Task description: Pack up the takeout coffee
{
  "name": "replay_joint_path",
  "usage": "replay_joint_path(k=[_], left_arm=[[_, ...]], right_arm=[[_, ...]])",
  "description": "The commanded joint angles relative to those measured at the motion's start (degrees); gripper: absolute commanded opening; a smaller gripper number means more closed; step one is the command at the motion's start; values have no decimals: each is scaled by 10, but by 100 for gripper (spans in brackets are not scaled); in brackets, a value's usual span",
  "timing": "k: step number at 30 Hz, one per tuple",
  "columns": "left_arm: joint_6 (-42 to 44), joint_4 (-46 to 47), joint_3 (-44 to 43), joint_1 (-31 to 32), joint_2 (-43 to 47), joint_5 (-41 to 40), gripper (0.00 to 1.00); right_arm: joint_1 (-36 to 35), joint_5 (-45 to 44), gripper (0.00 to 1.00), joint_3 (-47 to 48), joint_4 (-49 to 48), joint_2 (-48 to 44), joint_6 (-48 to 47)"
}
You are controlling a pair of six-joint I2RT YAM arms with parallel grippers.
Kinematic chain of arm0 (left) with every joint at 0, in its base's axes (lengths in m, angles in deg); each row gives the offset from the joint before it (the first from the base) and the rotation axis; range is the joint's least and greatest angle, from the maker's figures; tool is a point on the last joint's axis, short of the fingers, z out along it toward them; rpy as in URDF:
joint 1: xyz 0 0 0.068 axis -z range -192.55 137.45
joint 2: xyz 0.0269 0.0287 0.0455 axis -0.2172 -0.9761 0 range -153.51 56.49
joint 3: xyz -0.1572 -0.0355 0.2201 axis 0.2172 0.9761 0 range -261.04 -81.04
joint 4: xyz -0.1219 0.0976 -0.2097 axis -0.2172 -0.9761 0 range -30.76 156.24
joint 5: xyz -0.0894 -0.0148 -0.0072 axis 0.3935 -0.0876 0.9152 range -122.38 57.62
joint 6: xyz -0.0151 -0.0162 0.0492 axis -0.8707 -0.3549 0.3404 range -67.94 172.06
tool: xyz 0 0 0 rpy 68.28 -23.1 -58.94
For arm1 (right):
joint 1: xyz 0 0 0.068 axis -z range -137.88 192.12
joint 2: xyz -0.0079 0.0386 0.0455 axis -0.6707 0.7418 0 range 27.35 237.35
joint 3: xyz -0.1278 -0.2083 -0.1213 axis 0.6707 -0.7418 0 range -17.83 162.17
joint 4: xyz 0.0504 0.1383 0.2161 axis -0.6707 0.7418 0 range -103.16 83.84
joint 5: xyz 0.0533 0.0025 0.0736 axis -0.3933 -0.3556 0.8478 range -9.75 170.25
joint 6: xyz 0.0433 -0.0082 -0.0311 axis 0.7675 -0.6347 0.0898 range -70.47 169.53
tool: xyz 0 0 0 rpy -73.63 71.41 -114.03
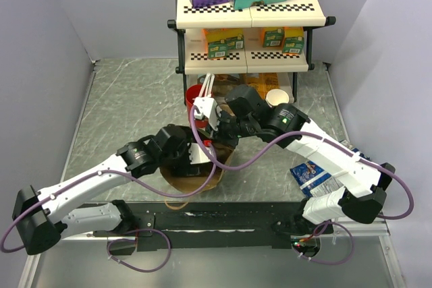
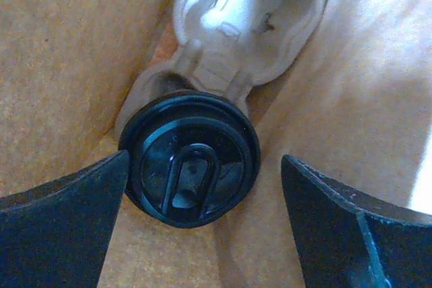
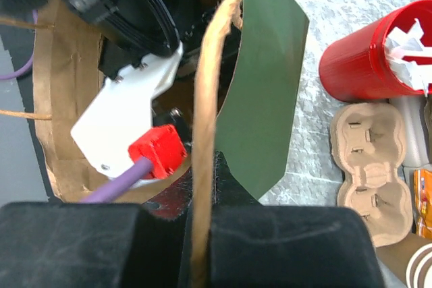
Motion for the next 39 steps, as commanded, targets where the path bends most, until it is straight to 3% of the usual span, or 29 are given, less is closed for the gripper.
replay_joint_path(k=[1, 10, 17, 27, 32, 39], left_arm=[[-44, -17, -32, -11, 26, 9, 99], [-36, -38, -35, -11, 30, 7, 99], [-43, 6, -13, -11, 10, -110, 100], [-39, 75, 6, -11, 3, -179, 99], [-30, 95, 11, -11, 13, -180, 100], [-62, 24, -14, -12, 6, -126, 99]], right_arm=[[-2, 30, 0, -14, 74, -12, -1], [10, 48, 0, -20, 78, -13, -3], [13, 55, 0, -10, 83, -1, -5], [14, 71, 0, 12, 93, 21, -11], [30, 93, 0, 25, 110, 33, -11], [48, 145, 0, 56, 156, 49, -16]])
